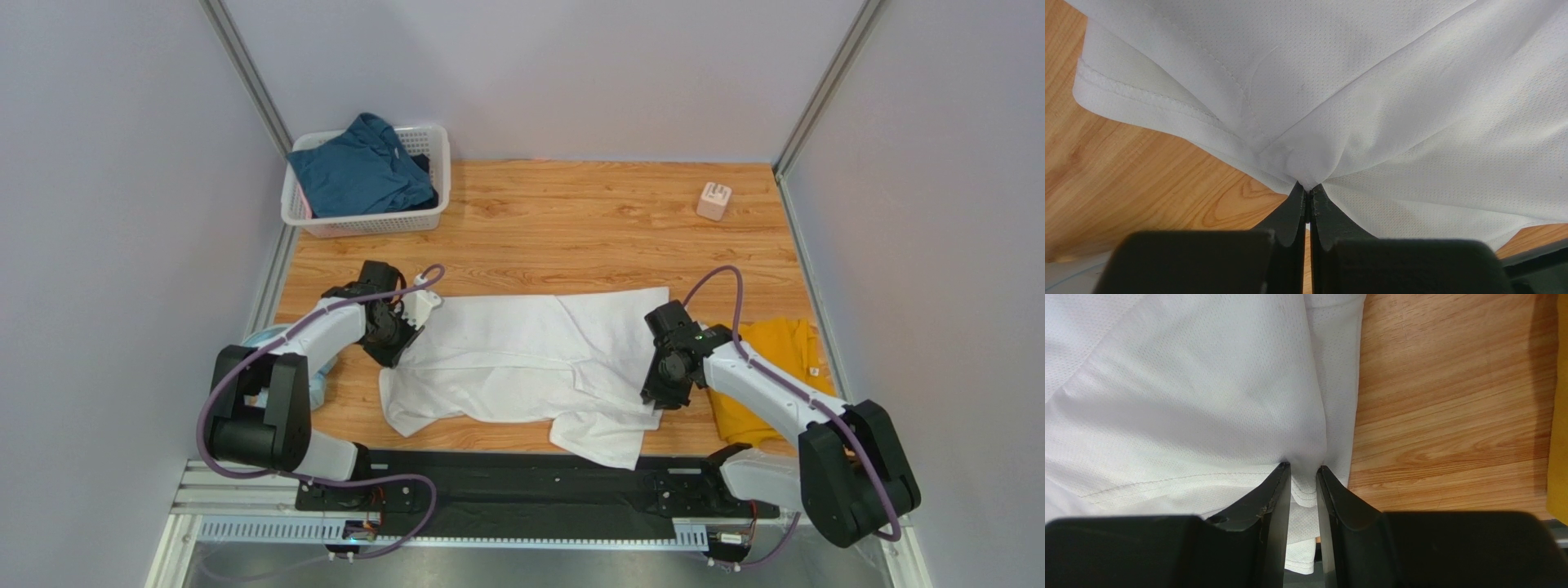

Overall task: Fold and stack the t-shirts
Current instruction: Flatten out the tshirt

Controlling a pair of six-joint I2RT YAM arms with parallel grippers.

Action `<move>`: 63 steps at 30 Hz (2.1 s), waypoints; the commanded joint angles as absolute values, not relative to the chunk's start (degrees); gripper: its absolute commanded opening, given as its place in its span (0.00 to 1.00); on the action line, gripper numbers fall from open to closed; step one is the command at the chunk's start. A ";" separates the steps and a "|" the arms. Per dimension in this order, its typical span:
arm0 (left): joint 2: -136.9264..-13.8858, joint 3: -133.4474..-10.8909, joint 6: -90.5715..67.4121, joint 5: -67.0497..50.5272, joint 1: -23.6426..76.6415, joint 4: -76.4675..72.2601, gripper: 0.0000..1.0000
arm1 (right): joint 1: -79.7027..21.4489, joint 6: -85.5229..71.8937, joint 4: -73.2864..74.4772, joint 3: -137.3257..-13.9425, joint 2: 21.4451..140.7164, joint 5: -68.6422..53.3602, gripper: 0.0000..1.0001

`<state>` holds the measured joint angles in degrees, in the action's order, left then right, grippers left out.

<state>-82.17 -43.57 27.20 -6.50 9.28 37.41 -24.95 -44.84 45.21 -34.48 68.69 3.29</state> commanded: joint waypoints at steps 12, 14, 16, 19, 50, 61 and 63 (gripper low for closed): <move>-74.54 -57.00 25.93 -5.27 9.40 43.31 0.00 | -25.14 -40.97 57.19 -56.92 60.65 7.11 0.00; -73.74 -61.24 25.58 -5.27 9.40 45.34 0.00 | -25.05 -39.47 59.23 -66.50 59.95 8.52 0.00; -72.95 -67.22 25.23 -5.19 9.40 48.51 0.00 | -25.14 -38.06 61.95 -74.74 59.77 9.31 0.00; -70.93 -70.66 25.40 -5.45 9.40 50.36 0.00 | -25.05 -37.36 63.46 -79.44 59.33 9.75 0.00; -72.69 -48.34 22.15 -10.81 9.40 41.48 0.00 | -24.87 -38.94 58.97 -65.65 57.74 7.56 0.00; -70.05 -65.33 22.23 -7.39 9.23 49.54 0.00 | -24.79 -35.34 63.80 -82.06 58.97 10.63 0.00; -70.05 -72.74 22.32 -6.25 8.88 52.98 0.00 | -24.79 -33.84 66.17 -87.77 59.24 11.51 0.00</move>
